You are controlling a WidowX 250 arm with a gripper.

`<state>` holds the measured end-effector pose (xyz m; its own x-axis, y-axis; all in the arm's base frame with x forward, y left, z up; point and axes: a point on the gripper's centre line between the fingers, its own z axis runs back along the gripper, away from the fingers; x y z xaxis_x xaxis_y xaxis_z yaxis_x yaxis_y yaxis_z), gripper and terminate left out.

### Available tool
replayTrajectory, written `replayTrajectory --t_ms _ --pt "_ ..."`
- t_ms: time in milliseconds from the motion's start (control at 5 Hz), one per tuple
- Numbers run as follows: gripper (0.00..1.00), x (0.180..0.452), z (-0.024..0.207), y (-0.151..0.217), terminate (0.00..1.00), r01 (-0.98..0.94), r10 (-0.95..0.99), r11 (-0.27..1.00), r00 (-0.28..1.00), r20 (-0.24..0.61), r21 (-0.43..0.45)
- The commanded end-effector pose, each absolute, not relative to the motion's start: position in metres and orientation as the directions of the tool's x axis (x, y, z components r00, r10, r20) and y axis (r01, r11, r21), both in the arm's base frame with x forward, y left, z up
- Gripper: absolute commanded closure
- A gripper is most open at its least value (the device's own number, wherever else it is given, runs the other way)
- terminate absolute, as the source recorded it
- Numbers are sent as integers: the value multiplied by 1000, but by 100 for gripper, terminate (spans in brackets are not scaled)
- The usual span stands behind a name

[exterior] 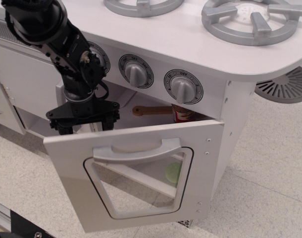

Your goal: Open oven

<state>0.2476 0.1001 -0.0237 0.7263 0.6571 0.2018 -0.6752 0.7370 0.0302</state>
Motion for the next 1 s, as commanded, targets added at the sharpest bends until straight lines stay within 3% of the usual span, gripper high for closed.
replayTrajectory --t_ms 0,200,400,800 --pt "0 245 -3 49 0 -817 829 558 544 127 -144" --pt "0 238 -2 29 0 -895 909 418 412 67 -157" --pt "0 231 -5 12 0 -908 914 403 406 -1 -112" --pt "0 231 -5 12 0 -908 914 403 406 -1 -112"
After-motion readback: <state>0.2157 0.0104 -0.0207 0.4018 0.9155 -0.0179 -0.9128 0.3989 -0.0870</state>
